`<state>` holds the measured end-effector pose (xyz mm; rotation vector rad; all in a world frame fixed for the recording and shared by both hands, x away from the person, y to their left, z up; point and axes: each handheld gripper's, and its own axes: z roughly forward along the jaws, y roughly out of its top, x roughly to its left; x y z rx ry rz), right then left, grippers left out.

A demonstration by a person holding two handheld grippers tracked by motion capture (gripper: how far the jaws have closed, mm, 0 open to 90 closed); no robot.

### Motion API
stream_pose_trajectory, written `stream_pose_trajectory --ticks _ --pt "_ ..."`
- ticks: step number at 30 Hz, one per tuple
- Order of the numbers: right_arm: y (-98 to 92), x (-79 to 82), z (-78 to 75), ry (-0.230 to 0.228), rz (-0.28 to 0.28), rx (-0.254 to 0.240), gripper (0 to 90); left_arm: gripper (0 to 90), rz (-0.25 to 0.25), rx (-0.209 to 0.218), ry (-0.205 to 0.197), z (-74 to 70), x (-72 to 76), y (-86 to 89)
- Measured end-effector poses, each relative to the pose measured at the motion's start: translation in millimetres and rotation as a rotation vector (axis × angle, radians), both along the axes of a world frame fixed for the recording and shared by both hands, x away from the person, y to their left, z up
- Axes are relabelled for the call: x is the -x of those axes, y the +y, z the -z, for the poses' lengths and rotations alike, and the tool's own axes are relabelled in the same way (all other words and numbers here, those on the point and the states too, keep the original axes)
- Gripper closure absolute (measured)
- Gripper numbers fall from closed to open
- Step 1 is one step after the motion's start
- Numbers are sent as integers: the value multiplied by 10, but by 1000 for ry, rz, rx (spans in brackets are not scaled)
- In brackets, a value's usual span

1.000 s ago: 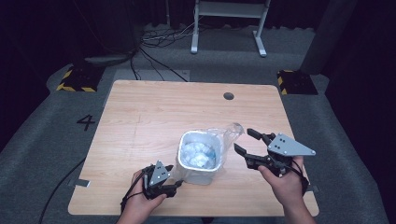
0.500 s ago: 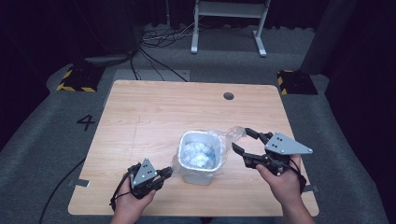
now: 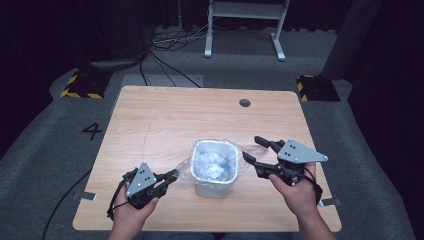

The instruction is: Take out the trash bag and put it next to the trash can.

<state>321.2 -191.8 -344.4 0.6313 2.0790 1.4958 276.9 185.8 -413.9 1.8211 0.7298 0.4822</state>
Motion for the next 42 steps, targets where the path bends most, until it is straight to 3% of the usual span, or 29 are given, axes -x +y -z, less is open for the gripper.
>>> stream_pose_trajectory --ticks 5,12,15,17,19,24,27,29,31,34,38,42 --pt "38 -10 7 1 -4 3 396 865 -2 40 -27 -155 -59 6" --pt "17 66 -27 -9 -15 9 355 864 16 41 -71 -355 -124 -106" --pt "12 91 -3 32 -46 85 274 864 21 44 -80 -411 -152 -150" --pt "18 92 78 61 -42 207 204 863 23 48 -81 -427 -160 -163" --pt "-7 84 161 65 -27 267 208 862 28 52 -84 -451 -183 -188" --pt "-82 -24 381 152 -24 332 194 861 36 59 -74 -468 -245 -242" --pt "-113 -134 516 195 -3 343 207 860 36 59 -71 -471 -261 -247" --pt "-133 -214 599 222 15 346 276 859 34 59 -71 -476 -265 -241" --pt "-157 -264 639 245 4 346 547 858 34 60 -70 -479 -265 -235" --pt "-167 -264 575 233 8 277 748 856 38 59 -70 -483 -264 -241" --pt "-126 -221 357 150 11 189 835 857 61 90 -65 -513 -260 -276" --pt "-42 -193 158 93 2 131 858 856 74 78 -82 -562 -248 -338"
